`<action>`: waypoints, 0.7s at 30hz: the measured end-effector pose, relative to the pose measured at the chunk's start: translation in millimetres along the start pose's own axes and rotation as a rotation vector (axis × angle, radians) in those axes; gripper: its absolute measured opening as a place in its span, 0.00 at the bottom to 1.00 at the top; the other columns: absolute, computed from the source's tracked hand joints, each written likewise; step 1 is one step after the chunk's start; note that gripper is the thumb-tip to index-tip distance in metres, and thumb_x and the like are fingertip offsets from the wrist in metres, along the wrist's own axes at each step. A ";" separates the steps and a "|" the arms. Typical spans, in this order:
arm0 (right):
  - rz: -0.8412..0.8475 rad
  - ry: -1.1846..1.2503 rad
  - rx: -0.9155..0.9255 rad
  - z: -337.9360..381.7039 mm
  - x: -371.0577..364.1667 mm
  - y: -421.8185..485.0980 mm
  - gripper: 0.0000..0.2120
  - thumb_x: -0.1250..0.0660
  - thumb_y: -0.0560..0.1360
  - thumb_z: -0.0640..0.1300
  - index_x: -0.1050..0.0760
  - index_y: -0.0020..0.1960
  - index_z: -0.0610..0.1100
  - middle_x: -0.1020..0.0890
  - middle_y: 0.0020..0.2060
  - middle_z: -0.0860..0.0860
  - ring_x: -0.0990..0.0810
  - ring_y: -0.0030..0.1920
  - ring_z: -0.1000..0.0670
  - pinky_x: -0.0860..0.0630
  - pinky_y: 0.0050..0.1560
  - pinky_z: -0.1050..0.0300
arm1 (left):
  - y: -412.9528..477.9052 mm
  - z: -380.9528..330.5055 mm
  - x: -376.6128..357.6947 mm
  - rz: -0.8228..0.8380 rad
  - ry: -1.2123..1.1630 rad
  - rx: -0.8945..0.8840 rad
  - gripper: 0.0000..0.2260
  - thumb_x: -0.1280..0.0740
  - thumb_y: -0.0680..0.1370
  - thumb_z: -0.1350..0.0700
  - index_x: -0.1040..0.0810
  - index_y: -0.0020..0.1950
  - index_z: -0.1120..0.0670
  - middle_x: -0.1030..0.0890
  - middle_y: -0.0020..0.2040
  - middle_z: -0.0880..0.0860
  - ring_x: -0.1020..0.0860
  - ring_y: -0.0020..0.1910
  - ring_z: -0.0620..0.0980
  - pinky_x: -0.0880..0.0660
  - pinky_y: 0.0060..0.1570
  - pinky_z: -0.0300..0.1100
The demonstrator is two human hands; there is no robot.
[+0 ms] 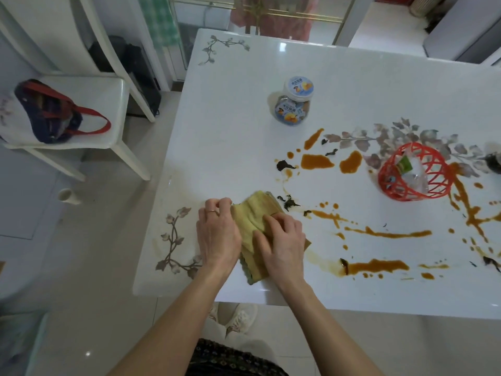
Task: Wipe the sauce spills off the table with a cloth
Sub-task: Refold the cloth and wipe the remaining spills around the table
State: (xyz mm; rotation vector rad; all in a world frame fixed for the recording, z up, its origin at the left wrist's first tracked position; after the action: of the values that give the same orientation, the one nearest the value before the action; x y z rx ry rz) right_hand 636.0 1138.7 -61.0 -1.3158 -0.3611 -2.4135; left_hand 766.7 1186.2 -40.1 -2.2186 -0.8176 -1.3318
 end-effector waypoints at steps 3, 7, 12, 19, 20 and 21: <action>0.021 -0.077 -0.058 12.3 -10.9 0.2 0.22 0.31 0.73 0.50 0.27 0.65 0.44 0.27 0.61 0.46 0.32 0.60 0.46 0.30 0.58 0.46 | -0.7 -0.2 -1.7 0.079 0.018 -0.016 0.12 0.39 0.76 0.61 0.27 0.58 0.53 0.28 0.55 0.53 0.30 0.52 0.53 0.31 0.49 0.45; 0.058 -0.075 -0.165 17.0 -16.0 14.7 0.36 0.26 0.69 0.51 0.35 0.72 0.44 0.33 0.66 0.44 0.33 0.63 0.43 0.34 0.61 0.48 | 2.8 7.7 -2.7 0.098 0.043 0.008 0.13 0.38 0.76 0.60 0.28 0.60 0.52 0.28 0.56 0.52 0.30 0.53 0.51 0.32 0.52 0.43; 0.192 -0.203 -0.199 30.7 -15.9 36.7 0.18 0.31 0.71 0.49 0.28 0.59 0.47 0.24 0.54 0.50 0.30 0.55 0.47 0.41 0.52 0.55 | 5.7 12.6 -0.5 0.112 -0.004 0.032 0.18 0.38 0.75 0.63 0.31 0.64 0.53 0.30 0.57 0.52 0.31 0.55 0.51 0.31 0.54 0.43; -0.045 0.012 -0.150 48.7 23.0 61.9 0.08 0.32 0.67 0.41 0.31 0.42 0.44 0.27 0.37 0.51 0.31 0.41 0.47 0.35 0.44 0.53 | 14.6 17.5 14.4 0.010 -0.152 0.113 0.22 0.40 0.73 0.69 0.30 0.65 0.55 0.31 0.62 0.52 0.27 0.55 0.54 0.30 0.50 0.44; -0.138 0.019 -0.092 57.8 32.6 68.6 0.10 0.32 0.66 0.38 0.33 0.42 0.44 0.29 0.38 0.50 0.32 0.39 0.47 0.34 0.39 0.53 | 15.3 18.5 15.3 -0.011 -0.168 0.120 0.22 0.40 0.73 0.70 0.30 0.65 0.55 0.31 0.62 0.52 0.26 0.53 0.54 0.30 0.49 0.44; -0.211 -0.011 -0.022 67.8 39.8 74.5 0.12 0.32 0.64 0.35 0.33 0.43 0.43 0.29 0.39 0.49 0.32 0.39 0.47 0.34 0.37 0.53 | 15.8 18.9 16.0 -0.027 -0.187 0.125 0.22 0.40 0.73 0.70 0.30 0.64 0.55 0.31 0.62 0.52 0.26 0.52 0.53 0.30 0.48 0.44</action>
State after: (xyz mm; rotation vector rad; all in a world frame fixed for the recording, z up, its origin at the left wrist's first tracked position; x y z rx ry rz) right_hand 699.4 1090.4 12.3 -1.3616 -0.5001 -2.5898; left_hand 795.3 1190.6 -35.2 -2.2633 -0.9729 -1.0657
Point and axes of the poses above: each hand's wrist, its own y-axis towards the middle knuckle, its own x-axis out of the back of the hand, z = x × y, the point moved 3 cm from there along y, towards the middle knuckle
